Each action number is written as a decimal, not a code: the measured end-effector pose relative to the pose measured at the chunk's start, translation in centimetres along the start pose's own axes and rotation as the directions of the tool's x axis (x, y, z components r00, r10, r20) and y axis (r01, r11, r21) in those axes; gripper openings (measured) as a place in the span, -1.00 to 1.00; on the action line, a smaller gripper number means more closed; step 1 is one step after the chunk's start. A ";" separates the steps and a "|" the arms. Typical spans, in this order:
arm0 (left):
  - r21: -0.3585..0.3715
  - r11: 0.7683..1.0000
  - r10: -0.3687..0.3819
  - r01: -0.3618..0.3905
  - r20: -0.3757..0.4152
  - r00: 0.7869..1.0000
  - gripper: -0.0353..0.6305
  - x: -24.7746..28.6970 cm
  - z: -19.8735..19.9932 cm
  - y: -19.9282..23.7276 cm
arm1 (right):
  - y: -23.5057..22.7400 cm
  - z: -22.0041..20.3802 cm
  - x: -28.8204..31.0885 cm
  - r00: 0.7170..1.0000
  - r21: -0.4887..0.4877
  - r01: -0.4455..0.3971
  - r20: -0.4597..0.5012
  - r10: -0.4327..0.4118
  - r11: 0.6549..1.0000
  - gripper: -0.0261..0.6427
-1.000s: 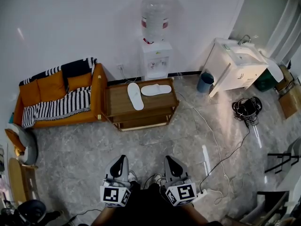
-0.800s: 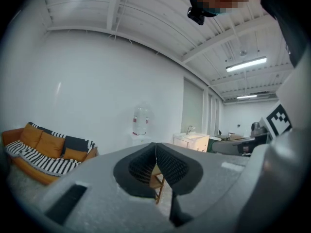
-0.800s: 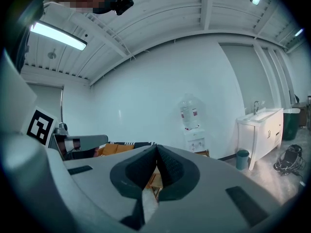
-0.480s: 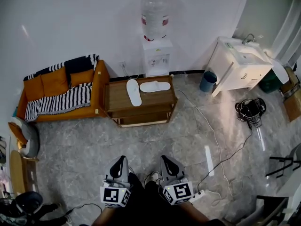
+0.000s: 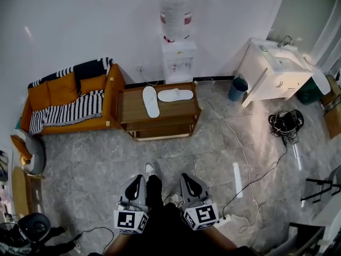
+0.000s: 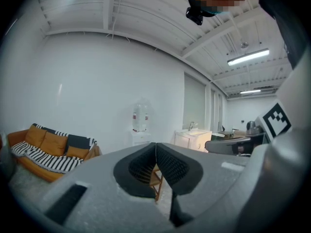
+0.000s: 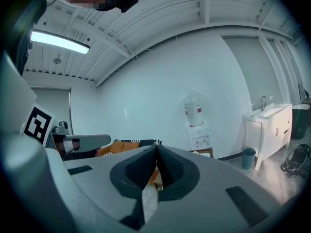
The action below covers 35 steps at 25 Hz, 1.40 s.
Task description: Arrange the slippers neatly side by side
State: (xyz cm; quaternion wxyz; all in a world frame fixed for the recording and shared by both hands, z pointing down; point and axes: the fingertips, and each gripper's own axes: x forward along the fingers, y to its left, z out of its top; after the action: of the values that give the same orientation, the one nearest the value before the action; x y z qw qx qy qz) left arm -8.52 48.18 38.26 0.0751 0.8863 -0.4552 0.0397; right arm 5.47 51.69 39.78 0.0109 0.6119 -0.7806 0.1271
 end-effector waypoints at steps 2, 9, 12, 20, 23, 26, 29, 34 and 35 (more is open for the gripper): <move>0.001 1.000 -0.011 0.011 -0.002 1.000 -0.84 0.8 -0.1 -0.3 | -0.7 0.0 0.3 1.000 -0.001 0.007 -0.002 -0.007 1.000 -0.89; -0.008 1.000 -0.022 0.022 -0.006 1.000 -0.84 4.8 -0.1 0.4 | -3.5 0.4 2.9 0.999 0.007 0.040 -0.010 -0.040 0.999 -0.89; -0.013 1.000 -0.023 0.023 -0.008 1.000 -0.84 6.7 0.1 1.0 | -4.3 0.6 4.5 0.999 0.010 0.041 -0.018 -0.041 0.999 -0.89; -0.024 0.999 -0.039 0.038 -0.030 0.999 -0.84 11.8 0.3 3.9 | -6.1 1.2 9.9 0.998 0.012 0.058 -0.035 -0.057 0.998 -0.89; -0.028 0.998 -0.054 0.053 -0.033 0.998 -0.84 14.0 0.9 5.2 | -6.5 1.6 12.1 0.997 0.016 0.070 -0.047 -0.069 0.997 -0.89; -0.035 0.997 -0.072 0.070 -0.035 0.997 -0.84 16.0 1.4 6.7 | -6.7 2.1 14.5 0.995 0.012 0.079 -0.057 -0.078 0.997 -0.89; -0.040 0.995 -0.095 0.093 -0.039 0.995 -0.84 17.9 1.7 8.1 | -6.9 2.6 16.8 0.994 0.014 0.092 -0.062 -0.091 0.996 -0.89; -0.051 0.991 -0.122 0.120 -0.030 0.992 -0.84 21.3 3.1 11.1 | -7.1 3.9 21.0 0.991 0.006 0.116 -0.070 -0.115 0.993 -0.89; -0.052 0.991 -0.126 0.125 -0.029 0.992 -0.84 21.9 3.3 11.7 | -7.1 4.2 21.9 0.990 0.003 0.119 -0.072 -0.119 0.993 -0.89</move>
State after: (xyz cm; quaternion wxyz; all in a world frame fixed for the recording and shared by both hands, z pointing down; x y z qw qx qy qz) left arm -5.25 23.33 39.17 0.1071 0.9103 -0.3981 0.0379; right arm 7.37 28.40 40.81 0.0441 0.6525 -0.7413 0.1509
